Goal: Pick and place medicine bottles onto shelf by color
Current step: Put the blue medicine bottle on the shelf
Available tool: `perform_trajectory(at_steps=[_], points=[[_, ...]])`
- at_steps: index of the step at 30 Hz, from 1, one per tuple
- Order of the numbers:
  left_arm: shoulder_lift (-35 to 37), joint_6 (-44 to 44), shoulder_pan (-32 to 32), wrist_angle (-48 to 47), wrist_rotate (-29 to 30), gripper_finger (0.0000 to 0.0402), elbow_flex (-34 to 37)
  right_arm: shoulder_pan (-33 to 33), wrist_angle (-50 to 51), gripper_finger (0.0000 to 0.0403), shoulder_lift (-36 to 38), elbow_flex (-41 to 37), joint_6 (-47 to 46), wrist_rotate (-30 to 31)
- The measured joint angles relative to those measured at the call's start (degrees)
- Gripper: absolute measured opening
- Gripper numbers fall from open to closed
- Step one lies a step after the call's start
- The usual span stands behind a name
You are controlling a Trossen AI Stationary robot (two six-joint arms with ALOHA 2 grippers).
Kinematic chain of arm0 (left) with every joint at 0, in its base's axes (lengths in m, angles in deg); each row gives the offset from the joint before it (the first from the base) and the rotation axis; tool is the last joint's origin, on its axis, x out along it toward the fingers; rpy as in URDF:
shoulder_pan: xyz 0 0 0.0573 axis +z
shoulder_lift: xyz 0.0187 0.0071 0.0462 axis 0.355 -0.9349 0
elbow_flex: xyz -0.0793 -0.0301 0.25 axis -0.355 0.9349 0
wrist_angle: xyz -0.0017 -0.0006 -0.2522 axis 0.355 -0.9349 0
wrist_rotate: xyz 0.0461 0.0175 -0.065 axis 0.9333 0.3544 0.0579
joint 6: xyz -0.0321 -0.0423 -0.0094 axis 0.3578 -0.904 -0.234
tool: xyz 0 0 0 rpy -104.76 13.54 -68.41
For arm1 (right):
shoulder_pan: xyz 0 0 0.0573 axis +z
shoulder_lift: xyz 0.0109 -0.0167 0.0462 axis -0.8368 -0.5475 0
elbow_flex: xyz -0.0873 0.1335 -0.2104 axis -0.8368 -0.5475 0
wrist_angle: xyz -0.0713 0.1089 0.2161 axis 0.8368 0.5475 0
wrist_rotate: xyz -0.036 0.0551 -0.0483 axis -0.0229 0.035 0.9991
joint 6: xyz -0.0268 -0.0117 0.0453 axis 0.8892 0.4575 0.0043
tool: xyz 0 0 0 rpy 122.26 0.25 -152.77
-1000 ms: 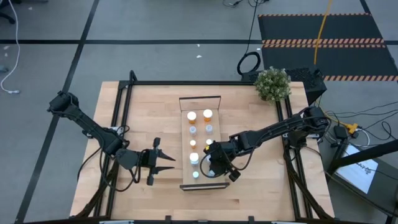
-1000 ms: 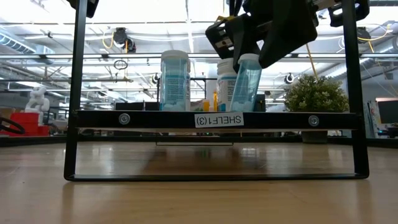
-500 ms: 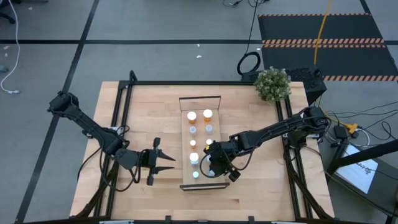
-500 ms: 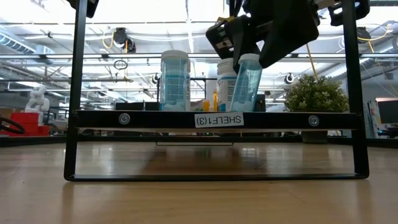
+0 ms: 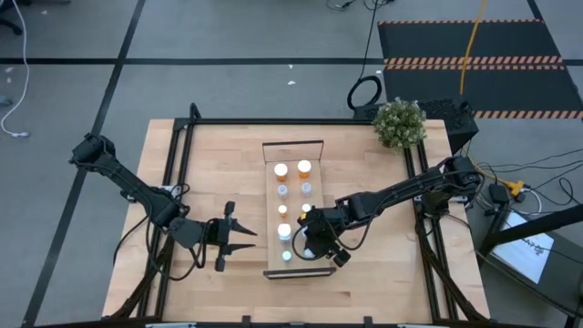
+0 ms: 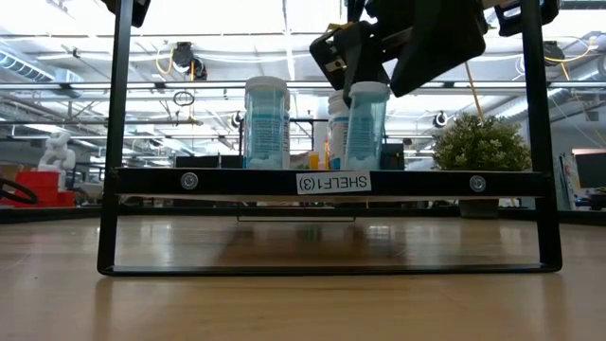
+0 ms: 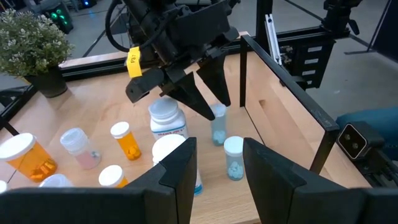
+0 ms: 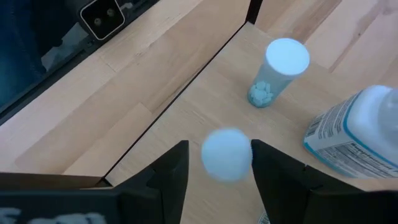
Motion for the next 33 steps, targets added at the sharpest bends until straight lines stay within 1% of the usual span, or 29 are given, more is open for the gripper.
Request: perform_trajectory(at_steps=[33], points=[[0.0, 0.0, 0.0, 0.0, 0.0, 0.0134, 0.0, 0.3, 1.2, 0.0165, 0.1, 0.0, -2.6, -0.1]])
